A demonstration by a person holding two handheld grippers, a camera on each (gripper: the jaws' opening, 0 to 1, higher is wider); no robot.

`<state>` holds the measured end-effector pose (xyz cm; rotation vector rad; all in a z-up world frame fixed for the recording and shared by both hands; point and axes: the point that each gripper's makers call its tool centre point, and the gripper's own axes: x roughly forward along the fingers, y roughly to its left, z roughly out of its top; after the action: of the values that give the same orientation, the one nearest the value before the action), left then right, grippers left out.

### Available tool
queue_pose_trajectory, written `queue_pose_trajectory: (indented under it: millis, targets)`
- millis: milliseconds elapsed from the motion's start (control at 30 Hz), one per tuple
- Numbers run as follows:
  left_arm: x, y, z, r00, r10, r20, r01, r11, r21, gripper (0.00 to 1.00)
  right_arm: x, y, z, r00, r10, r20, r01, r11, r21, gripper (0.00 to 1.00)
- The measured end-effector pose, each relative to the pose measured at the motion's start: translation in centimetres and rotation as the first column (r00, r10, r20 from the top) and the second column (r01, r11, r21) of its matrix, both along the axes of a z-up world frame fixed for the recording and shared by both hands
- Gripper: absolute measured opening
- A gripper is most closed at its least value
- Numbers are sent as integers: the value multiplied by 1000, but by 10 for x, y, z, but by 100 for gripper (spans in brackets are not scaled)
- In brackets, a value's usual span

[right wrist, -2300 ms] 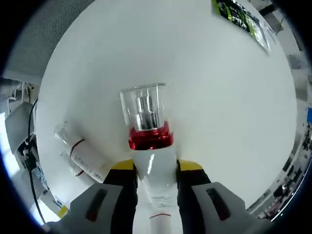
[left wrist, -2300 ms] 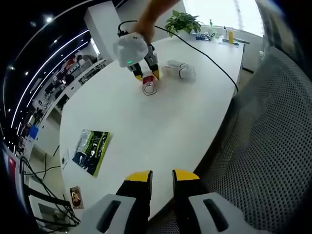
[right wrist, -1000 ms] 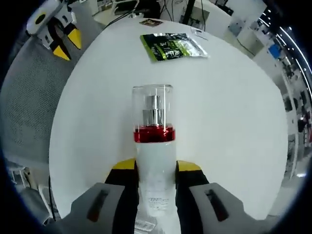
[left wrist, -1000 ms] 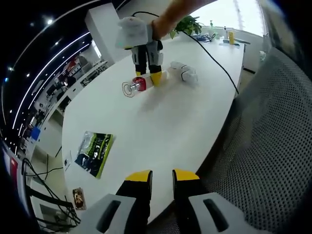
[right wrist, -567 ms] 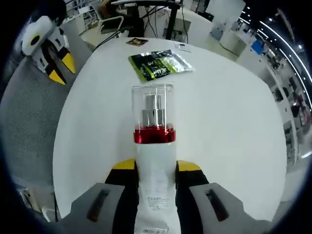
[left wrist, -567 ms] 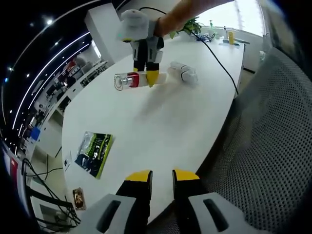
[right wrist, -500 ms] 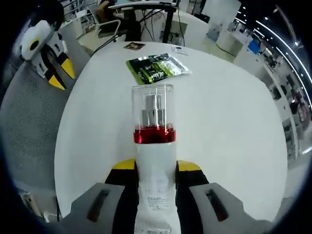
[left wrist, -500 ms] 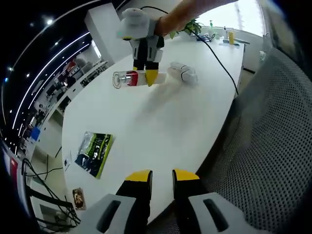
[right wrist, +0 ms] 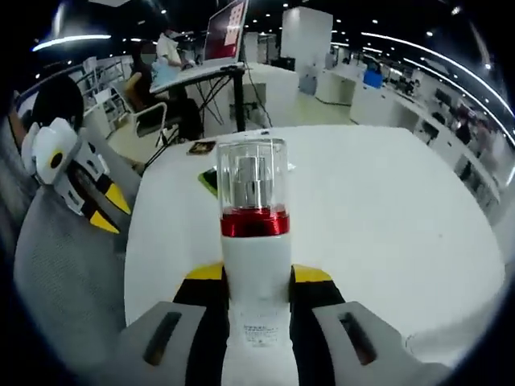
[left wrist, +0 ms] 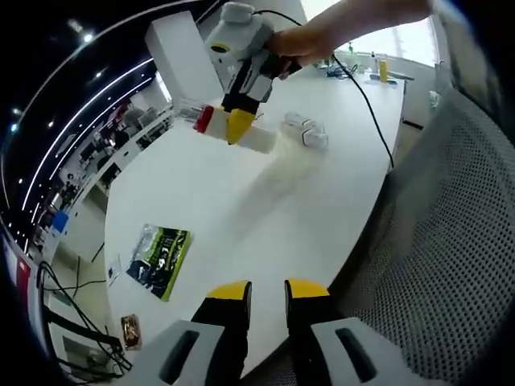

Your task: Arrange the skincare products in the storage area until every visible bottle or jar stands upright without overlapping.

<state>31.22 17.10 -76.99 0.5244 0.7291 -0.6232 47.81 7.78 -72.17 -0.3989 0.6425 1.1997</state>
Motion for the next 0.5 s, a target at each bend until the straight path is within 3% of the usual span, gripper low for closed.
queue_pose_trajectory:
  millis: [133, 500]
  targets:
    - [1, -1, 2, 1000, 4, 5, -4, 1000, -13, 17, -13, 7, 12, 998, -34, -51, 40, 992, 117, 25]
    - [0, -10, 7, 1000, -13, 19, 14, 998, -61, 17, -54, 26, 41, 990, -49, -135, 87, 952, 293, 25]
